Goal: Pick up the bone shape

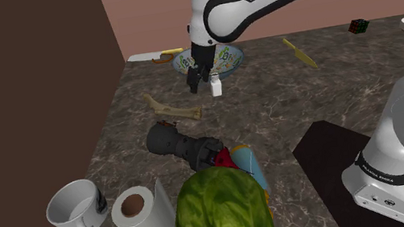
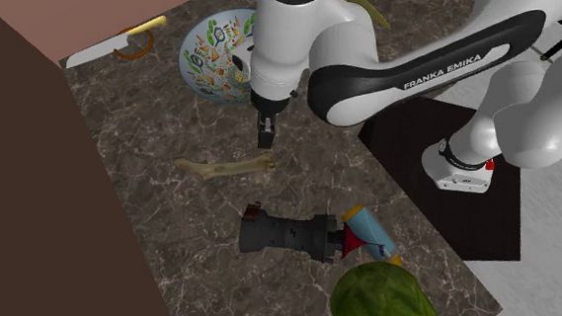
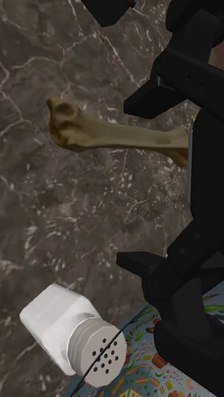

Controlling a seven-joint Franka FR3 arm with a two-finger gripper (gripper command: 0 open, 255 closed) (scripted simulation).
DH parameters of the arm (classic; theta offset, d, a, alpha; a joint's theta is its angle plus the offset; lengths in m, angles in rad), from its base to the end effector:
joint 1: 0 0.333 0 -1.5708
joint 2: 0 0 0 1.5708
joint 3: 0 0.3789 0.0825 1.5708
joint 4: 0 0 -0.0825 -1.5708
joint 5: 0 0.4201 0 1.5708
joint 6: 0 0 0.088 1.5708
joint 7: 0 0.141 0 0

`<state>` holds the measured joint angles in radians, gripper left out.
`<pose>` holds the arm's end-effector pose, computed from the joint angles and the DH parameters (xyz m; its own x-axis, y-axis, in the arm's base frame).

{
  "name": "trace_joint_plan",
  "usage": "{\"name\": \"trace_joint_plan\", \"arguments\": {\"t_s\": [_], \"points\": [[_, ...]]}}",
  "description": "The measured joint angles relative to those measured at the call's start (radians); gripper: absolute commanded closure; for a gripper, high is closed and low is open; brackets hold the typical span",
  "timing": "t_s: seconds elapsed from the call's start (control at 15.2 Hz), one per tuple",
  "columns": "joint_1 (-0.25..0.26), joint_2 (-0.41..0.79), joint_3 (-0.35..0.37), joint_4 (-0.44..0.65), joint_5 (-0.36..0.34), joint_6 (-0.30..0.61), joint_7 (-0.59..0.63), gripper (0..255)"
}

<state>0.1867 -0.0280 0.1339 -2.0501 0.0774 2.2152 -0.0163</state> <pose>0.5672 0.1938 0.4836 0.9404 0.2812 0.1913 0.2976 -0.9526 -0.0627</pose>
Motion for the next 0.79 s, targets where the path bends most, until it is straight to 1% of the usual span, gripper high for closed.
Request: {"name": "trace_joint_plan", "arguments": {"t_s": [0.53,0.66,0.79], "points": [[0.046,0.261,0.042,0.226,-0.001,0.077,-0.024,0],[0.055,0.29,0.048,0.251,-0.004,0.085,-0.021,0],[0.059,0.303,0.05,0.247,-0.005,0.103,-0.019,0]]}}
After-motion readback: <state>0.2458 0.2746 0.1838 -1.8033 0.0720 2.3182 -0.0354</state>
